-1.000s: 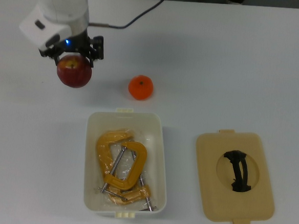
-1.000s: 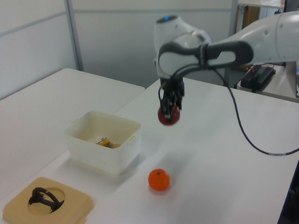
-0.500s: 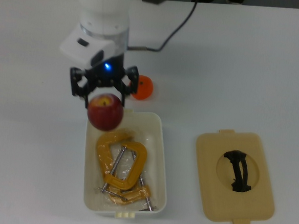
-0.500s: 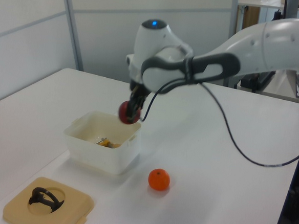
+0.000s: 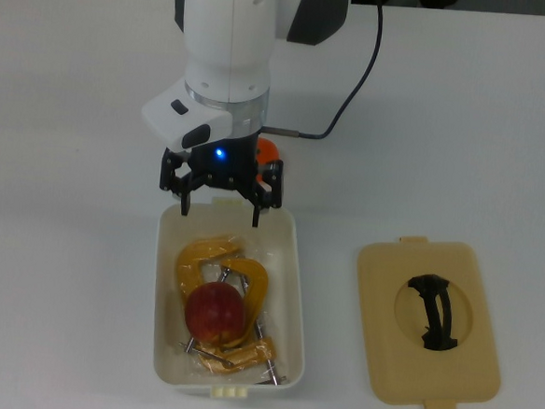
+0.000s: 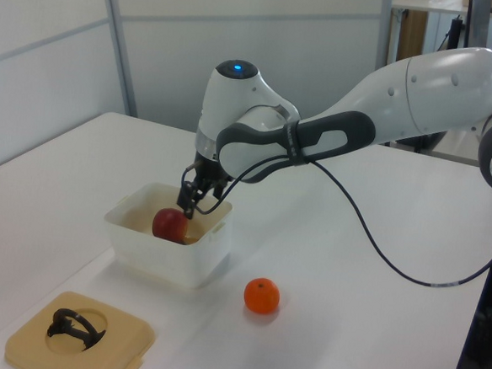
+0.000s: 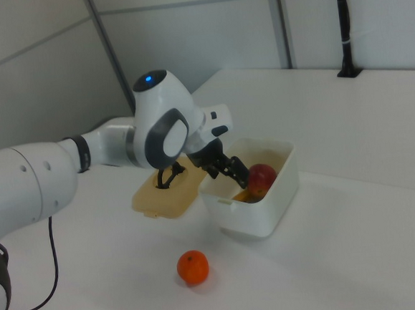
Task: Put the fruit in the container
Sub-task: 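Release the apple and move the gripper down to the orange tangerine, then grasp the orange tangerine and lift it toward the container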
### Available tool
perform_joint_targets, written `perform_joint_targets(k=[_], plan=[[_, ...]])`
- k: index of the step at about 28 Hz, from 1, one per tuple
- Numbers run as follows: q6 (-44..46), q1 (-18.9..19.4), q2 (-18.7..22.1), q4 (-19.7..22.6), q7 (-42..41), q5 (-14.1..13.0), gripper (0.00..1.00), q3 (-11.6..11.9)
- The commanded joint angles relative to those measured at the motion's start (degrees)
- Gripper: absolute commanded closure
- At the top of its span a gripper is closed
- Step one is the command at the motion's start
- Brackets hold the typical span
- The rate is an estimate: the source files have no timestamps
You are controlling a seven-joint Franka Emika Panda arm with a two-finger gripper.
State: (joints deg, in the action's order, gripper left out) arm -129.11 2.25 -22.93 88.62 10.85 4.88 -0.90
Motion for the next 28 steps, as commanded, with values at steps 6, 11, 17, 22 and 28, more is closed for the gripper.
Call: perform_joint_targets(k=[6, 11, 17, 22, 28], plan=[[29.07, 0.03, 7.63, 0.94, -20.86, -5.14, 0.00, 0.55], [32.26, 0.47, 7.72, 3.83, -22.28, -4.62, 0.00, 0.46], [26.20, 2.93, 7.55, 11.48, -22.19, -1.72, 0.00, 0.37], [21.19, 3.81, 6.41, 13.78, -22.28, -1.45, 0.00, 0.37], [16.36, 5.48, 2.81, 13.86, -19.74, -1.19, 0.00, 0.46]])
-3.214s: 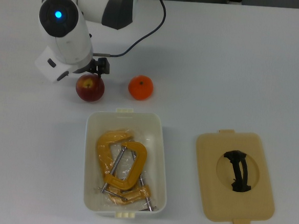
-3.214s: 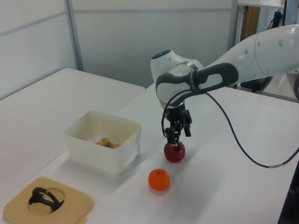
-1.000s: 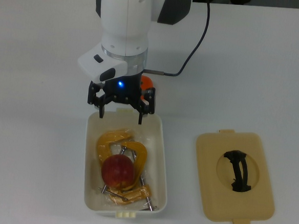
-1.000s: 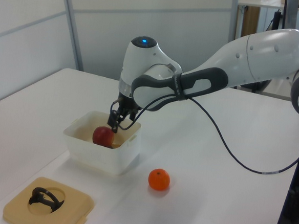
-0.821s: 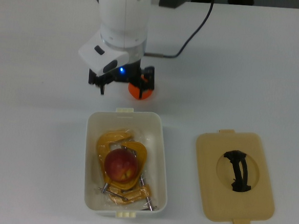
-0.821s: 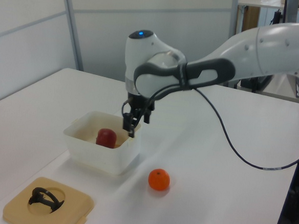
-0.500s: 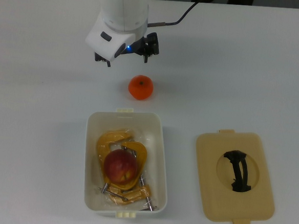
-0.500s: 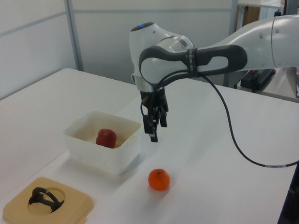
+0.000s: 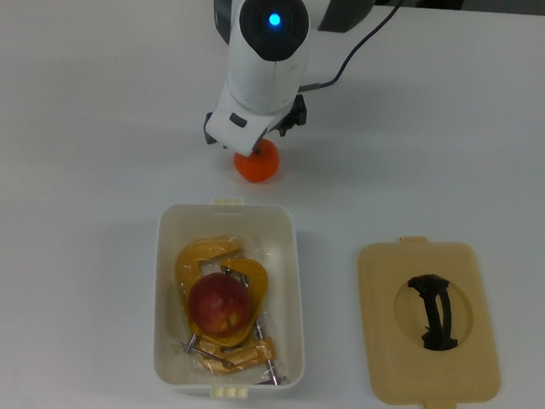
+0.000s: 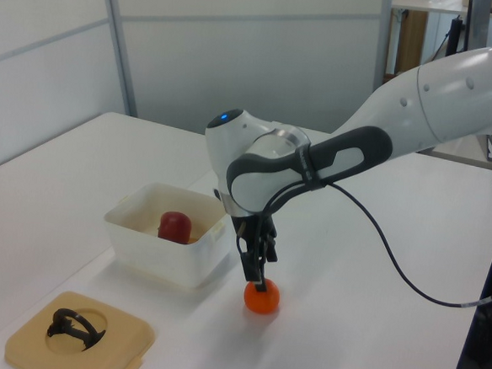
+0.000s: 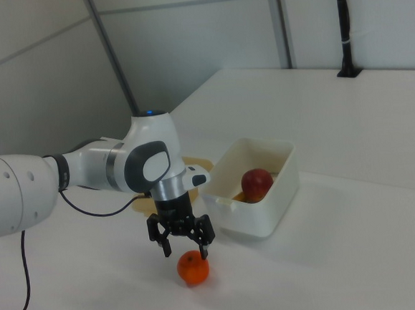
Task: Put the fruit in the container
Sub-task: 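Grasp the orange tangerine and lift it toward the container, then lower the tangerine into the container beside the apple and release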
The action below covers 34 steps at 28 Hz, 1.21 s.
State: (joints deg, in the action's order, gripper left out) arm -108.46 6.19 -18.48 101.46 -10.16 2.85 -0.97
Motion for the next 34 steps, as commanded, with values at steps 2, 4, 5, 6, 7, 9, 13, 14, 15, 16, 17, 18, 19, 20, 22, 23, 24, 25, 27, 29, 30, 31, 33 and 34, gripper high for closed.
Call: perform_joint_targets(k=[2, 4, 5, 6, 7, 9, 13, 14, 15, 16, 17, 18, 19, 20, 22, 23, 24, 25, 27, 29, 30, 31, 33, 34], plan=[[-5.71, 1.89, -2.78, 1.02, 2.86, 1.81, 0.00, 0.53], [-6.85, 2.24, -4.10, 1.02, 4.36, 3.92, 0.00, 0.53], [-7.03, 2.25, -4.19, 1.11, 4.36, 4.27, 0.00, 0.53], [-7.12, 2.25, -4.28, 1.37, 4.36, 4.36, 0.00, 0.53], [-7.12, 2.25, -4.19, 1.63, 4.36, 4.36, 0.00, 0.53], [-6.33, 2.16, -3.58, 1.64, 4.19, 4.45, 0.27, 0.62], [-4.49, 1.54, -1.30, 1.55, 3.48, 4.36, 0.65, 1.05], [-4.22, 1.54, -0.86, 1.46, 3.31, 4.27, 0.65, 1.14], [-4.04, 1.37, -0.42, 1.29, 3.22, 4.10, 0.65, 1.23], [-4.04, 1.11, 0.20, 1.11, 3.22, 4.10, 0.65, 1.23], [-4.04, 0.75, 0.81, 1.02, 3.22, 4.01, 0.65, 1.23], [-4.13, -0.12, 2.04, -0.02, 3.22, 3.92, 0.65, 1.23], [-4.13, -0.39, 2.40, -0.99, 3.22, 4.01, 0.65, 1.23], [-4.04, -0.65, 2.49, -1.96, 3.30, 3.92, 0.64, 1.32], [-4.13, -1.18, 2.49, -4.50, 3.39, 3.84, 0.64, 1.32], [-4.56, -1.97, 2.14, -6.95, 3.83, 3.83, 0.64, 1.32], [-4.92, -2.15, 1.88, -8.02, 3.92, 3.75, 0.64, 1.32], [-5.01, -2.15, 1.70, -8.99, 4.01, 3.83, 0.64, 1.32], [-5.62, -2.15, 0.74, -10.92, 4.27, 3.92, 0.64, 1.41], [-8.07, -2.15, -0.23, -13.12, 6.63, 4.10, 0.63, 1.41], [-9.30, -2.24, -0.24, -13.22, 7.86, 4.18, 0.63, 1.41], [-10.97, -2.24, -0.32, -13.30, 9.01, 4.10, 0.63, 1.41], [-15.27, -2.24, -0.41, -13.22, 11.55, 3.92, 0.63, 1.32], [-17.90, -2.24, -0.50, -13.13, 12.87, 3.84, 0.62, 1.32]])
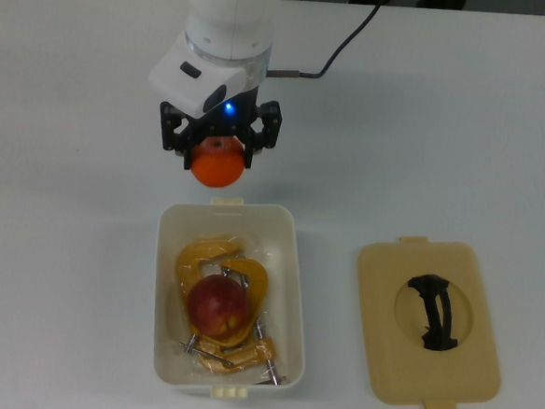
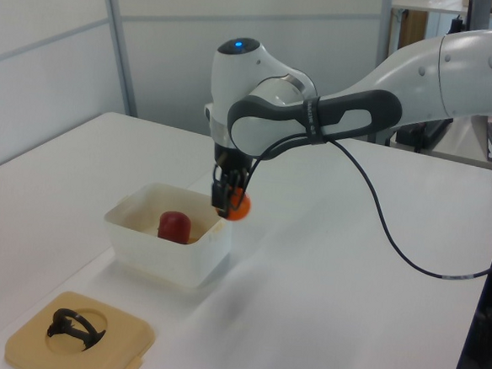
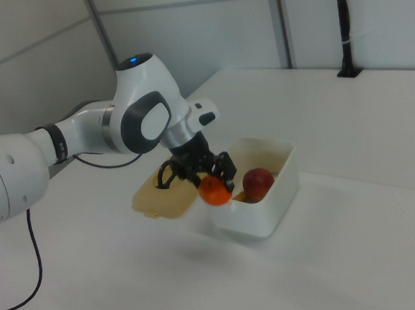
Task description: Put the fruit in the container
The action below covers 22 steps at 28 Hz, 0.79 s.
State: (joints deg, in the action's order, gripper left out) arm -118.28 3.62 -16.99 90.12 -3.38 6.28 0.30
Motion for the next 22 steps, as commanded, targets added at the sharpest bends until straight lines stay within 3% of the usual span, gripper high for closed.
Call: perform_joint_targets(k=[1, 6, 9, 16, 22], plan=[[-13.58, 0.43, -2.52, -1.53, 9.33, 0.22, 0.60, -0.03], [-25.22, 0.43, -5.41, -1.61, 17.61, 0.48, 0.59, -0.03], [-31.04, 0.86, -7.53, -1.61, 22.97, 0.66, 0.00, -0.12], [-30.52, 1.04, -7.53, -1.09, 26.41, 1.54, 0.00, -0.12], [-14.83, 0.95, -3.41, -1.00, 25.10, 1.45, 0.00, -0.12]])
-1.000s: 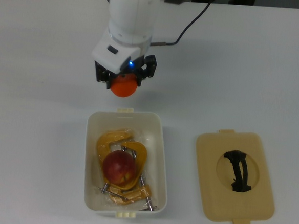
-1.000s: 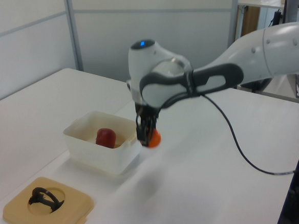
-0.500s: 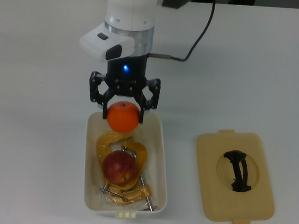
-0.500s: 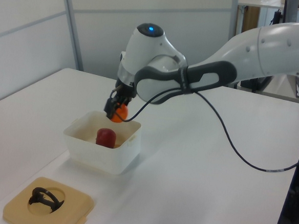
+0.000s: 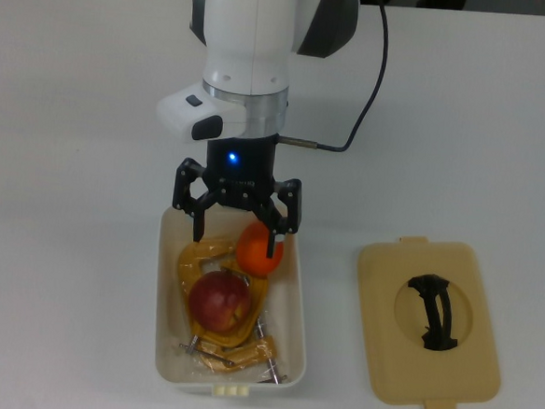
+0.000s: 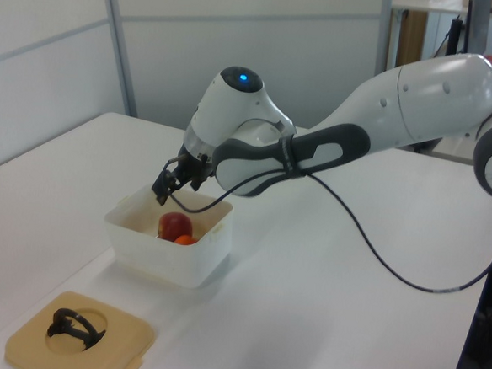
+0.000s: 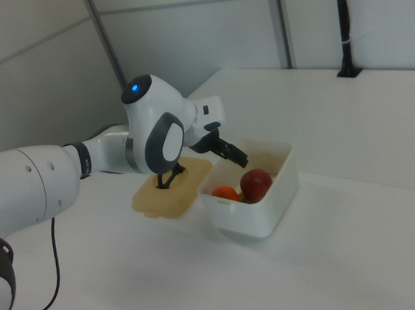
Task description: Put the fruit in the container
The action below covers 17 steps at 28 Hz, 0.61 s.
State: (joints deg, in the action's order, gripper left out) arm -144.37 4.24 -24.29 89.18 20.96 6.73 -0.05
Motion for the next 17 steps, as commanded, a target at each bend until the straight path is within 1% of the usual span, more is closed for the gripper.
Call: perform_joint_targets(k=[1, 4, 5, 10, 11, 15, 16, 17], plan=[[14.00, 0.33, 4.51, -0.05, -0.12, 1.01, 0.00, 0.23], [21.74, 0.33, 6.18, -0.32, -4.42, 0.92, 0.00, 0.14], [26.46, 0.33, 7.66, -0.32, -7.57, 0.48, 0.00, 0.14], [37.56, 0.24, 11.10, -0.41, -13.04, 0.30, 0.00, 0.23], [42.54, -0.02, 12.59, -0.41, -14.97, 0.30, 0.00, 0.32], [50.75, -0.28, 15.06, -0.32, -19.89, 0.21, 0.00, 0.49], [53.37, -0.98, 15.93, -0.23, -22.95, 0.21, 0.00, 0.49], [54.18, -1.33, 16.12, -0.14, -24.38, 0.13, 0.00, 0.49]])
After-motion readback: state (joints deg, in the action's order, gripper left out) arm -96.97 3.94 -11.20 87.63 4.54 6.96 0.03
